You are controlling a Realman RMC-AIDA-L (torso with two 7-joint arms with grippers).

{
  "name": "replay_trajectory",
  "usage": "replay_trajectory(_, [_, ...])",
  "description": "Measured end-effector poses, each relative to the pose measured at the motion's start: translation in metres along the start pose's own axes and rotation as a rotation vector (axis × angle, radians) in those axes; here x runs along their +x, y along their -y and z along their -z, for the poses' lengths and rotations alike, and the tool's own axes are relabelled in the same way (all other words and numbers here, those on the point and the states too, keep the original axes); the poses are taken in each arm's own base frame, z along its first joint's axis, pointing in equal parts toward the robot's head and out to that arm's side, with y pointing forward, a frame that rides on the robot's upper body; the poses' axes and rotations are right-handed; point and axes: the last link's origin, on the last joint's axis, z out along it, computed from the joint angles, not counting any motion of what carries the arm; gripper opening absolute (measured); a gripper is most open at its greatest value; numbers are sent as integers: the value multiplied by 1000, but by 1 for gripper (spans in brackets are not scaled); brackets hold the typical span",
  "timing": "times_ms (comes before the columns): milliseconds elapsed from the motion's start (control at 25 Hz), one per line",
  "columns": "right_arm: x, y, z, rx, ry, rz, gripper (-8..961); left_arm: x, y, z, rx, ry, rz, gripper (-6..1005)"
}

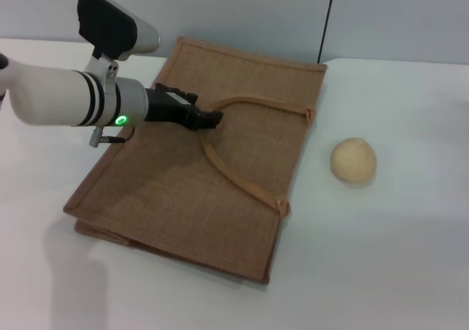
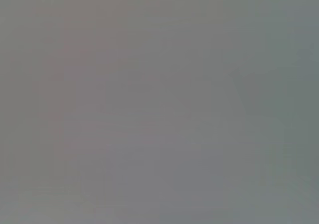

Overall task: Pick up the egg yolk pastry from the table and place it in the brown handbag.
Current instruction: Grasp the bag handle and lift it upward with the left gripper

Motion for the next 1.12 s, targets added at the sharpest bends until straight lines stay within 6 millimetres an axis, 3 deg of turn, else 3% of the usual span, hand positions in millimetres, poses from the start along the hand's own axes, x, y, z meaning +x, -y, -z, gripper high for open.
replay_trajectory(1120, [-3,-2,-2,-2,5,-4,864,4,-1,-6,24,68,1,603])
